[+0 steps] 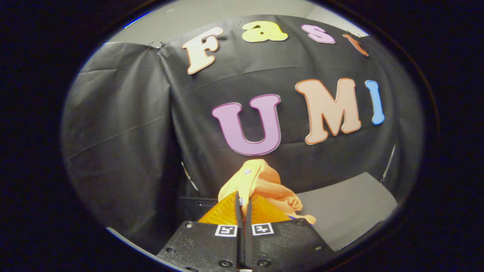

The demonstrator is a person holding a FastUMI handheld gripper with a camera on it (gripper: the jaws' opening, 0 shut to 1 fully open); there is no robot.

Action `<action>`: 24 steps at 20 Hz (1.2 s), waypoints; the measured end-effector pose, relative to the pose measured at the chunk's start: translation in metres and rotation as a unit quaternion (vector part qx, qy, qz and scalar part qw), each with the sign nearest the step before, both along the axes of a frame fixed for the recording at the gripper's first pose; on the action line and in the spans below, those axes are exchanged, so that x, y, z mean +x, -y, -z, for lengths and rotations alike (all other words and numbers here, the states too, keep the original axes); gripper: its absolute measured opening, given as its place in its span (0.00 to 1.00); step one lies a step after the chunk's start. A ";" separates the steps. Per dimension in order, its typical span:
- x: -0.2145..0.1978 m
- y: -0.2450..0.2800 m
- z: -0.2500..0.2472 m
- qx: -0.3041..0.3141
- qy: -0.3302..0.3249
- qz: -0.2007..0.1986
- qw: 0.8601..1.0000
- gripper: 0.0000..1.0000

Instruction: Put the clothes into the washing machine and then close the washing machine lid.

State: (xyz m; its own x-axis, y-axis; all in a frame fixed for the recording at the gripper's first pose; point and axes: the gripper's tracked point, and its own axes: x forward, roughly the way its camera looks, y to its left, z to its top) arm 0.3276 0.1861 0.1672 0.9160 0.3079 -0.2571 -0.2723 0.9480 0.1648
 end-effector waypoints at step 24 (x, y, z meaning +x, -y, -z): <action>0.028 -0.146 0.265 -0.019 -0.132 -0.087 0.987 0.00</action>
State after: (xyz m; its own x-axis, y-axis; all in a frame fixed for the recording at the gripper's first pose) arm 0.3558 0.3320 -0.0975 0.7497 0.4405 -0.4938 -0.3844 0.8974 0.2168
